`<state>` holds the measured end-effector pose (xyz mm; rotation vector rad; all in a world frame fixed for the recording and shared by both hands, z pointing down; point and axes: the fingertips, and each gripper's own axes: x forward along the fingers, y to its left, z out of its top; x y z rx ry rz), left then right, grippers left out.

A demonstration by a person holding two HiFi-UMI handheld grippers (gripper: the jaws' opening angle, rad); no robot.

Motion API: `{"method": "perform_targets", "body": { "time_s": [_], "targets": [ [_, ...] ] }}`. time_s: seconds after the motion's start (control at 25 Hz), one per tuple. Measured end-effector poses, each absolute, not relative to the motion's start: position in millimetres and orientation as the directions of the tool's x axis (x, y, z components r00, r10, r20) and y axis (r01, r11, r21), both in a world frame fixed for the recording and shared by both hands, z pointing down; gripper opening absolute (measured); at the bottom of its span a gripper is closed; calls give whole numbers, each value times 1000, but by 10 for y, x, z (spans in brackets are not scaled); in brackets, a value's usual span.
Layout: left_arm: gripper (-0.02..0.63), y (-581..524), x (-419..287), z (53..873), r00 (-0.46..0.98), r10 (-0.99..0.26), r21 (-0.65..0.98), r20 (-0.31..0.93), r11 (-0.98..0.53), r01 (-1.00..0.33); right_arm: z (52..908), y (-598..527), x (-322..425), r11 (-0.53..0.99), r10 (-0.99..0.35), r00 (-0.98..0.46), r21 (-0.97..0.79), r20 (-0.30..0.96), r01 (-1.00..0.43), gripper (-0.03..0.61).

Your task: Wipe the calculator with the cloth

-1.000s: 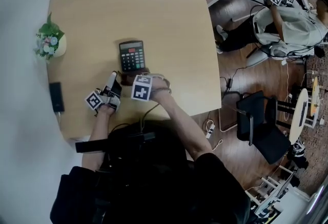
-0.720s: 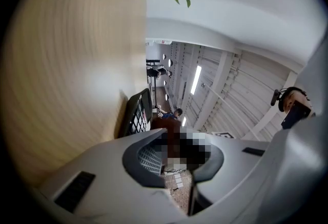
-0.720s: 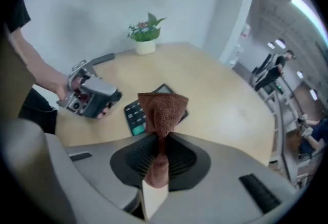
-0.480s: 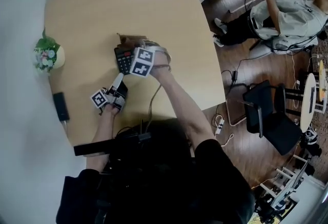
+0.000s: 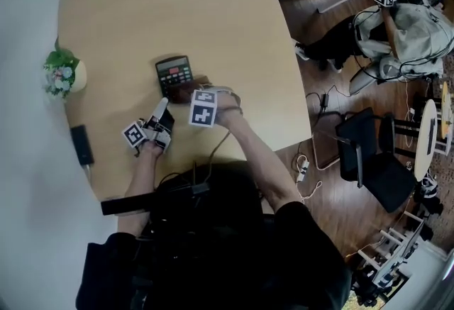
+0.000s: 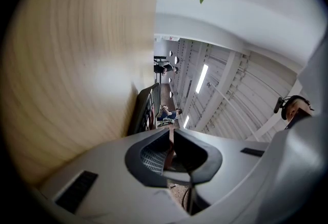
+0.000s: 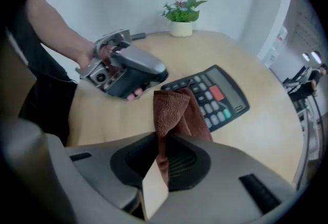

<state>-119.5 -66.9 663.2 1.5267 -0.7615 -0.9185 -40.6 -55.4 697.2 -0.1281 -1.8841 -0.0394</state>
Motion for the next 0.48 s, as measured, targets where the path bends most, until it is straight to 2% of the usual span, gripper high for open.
{"method": "perform_targets", "body": {
  "time_s": [0.08,0.16,0.24,0.36,0.44,0.48],
  "targets": [
    [37,-665,-1188,6627,487,-862,989,-141,-149,22,6953,-336,-254,981,173,-287,-140,942,130,49],
    [37,-661,-1186,6626,490,-860,988,-141,-150,20,6830,-392,-179,981,194,-320,-178,927,81,48],
    [35,-665,-1186,6623,491,-859,988,-141,-152,18,6590,-760,-211,991,110,-398,-133,911,-32,49],
    [34,-660,-1178,6611,485,-863,989,-143,-148,28,6179,-1512,-402,978,-139,-499,38,855,-207,49],
    [32,-656,-1178,6617,481,-866,989,-140,-142,32,6117,-1822,-554,959,-261,-499,166,826,-228,49],
    [31,-655,-1180,6620,479,-867,989,-139,-141,32,6187,-1863,-627,959,-277,-489,204,827,-198,49]
  ]
}}
